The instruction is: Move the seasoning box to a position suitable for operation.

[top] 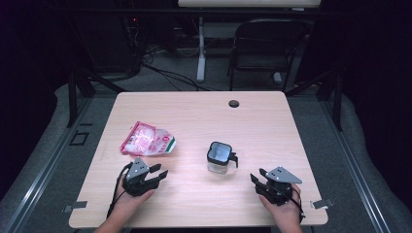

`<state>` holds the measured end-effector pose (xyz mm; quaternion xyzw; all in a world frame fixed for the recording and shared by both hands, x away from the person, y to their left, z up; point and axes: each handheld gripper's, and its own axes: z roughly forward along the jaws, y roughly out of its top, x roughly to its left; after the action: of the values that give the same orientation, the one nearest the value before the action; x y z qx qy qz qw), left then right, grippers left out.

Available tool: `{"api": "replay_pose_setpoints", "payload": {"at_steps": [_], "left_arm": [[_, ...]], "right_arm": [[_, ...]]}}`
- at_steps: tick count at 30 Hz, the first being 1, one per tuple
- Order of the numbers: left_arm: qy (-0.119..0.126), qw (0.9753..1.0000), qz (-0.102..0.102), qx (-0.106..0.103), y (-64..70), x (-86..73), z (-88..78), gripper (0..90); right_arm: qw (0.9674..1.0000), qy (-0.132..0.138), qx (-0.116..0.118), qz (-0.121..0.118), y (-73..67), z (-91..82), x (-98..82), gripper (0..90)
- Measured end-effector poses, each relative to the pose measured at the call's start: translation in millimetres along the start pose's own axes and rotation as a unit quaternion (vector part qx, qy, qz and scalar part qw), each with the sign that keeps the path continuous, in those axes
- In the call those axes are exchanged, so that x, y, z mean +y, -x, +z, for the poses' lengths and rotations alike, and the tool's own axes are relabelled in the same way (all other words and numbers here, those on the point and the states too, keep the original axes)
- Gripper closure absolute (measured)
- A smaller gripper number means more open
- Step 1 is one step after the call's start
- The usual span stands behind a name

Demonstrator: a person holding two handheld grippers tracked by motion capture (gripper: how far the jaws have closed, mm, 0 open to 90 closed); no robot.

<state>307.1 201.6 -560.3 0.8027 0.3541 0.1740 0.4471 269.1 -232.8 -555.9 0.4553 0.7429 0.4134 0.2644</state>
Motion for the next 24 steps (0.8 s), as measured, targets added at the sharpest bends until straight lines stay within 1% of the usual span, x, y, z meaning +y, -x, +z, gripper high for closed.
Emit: {"api": "replay_pose_setpoints", "payload": {"at_steps": [3,4,7,9,12,13,14,16,17,19,21,22,24], "left_arm": [[-0.001,1.0000,-0.001,0.002,-0.5,-0.3,-1.3,59.4],[0.002,1.0000,-0.004,0.001,-0.4,-1.0,-1.8,59.4],[0.002,1.0000,-0.006,-0.004,-0.2,-3.3,-5.1,59.4],[0.005,1.0000,-0.006,-0.004,1.1,-4.2,-5.8,60.4],[0.003,1.0000,0.006,-0.003,4.3,-3.9,-8.3,61.1],[0.004,0.9999,0.011,-0.004,5.8,-4.2,-9.1,61.1],[0.001,0.9999,0.015,-0.004,7.3,-4.5,-10.2,61.0],[0.002,0.9997,0.025,-0.003,9.8,-6.0,-13.1,60.8],[0.000,0.9996,0.028,-0.002,10.6,-6.3,-14.9,60.1],[-0.001,0.9996,0.028,-0.003,10.7,-6.7,-17.6,60.0],[0.002,0.9998,0.022,-0.002,10.6,-7.7,-18.4,59.9],[0.006,0.9998,0.020,-0.002,9.9,-8.4,-18.6,59.9],[0.007,0.9999,0.012,-0.002,8.6,-9.3,-20.1,59.8]], "right_arm": [[1.0000,-0.001,0.005,0.001,-2.3,4.8,1.4,58.1],[1.0000,-0.004,0.006,-0.003,-2.6,5.9,2.5,58.1],[0.9999,0.001,0.012,0.000,-5.3,10.3,5.9,58.1],[0.9999,-0.002,0.015,0.001,-7.1,13.4,8.1,58.1],[0.9998,-0.007,0.016,-0.008,-11.6,17.9,10.8,58.2],[0.9998,-0.005,0.017,-0.007,-13.5,18.8,11.8,58.2],[0.9998,-0.003,0.019,-0.009,-15.2,19.1,13.2,58.2],[0.9997,0.001,0.018,-0.016,-18.2,19.3,15.9,58.2],[0.9997,0.005,0.019,-0.013,-19.7,20.2,17.0,58.2],[0.9996,0.002,0.022,-0.017,-22.2,23.1,18.6,58.2],[0.9995,0.001,0.025,-0.022,-25.2,28.0,19.1,58.2],[0.9993,-0.006,0.023,-0.029,-25.7,30.5,19.9,58.2],[0.9992,-0.007,0.020,-0.034,-26.4,36.5,21.7,58.2]]}}
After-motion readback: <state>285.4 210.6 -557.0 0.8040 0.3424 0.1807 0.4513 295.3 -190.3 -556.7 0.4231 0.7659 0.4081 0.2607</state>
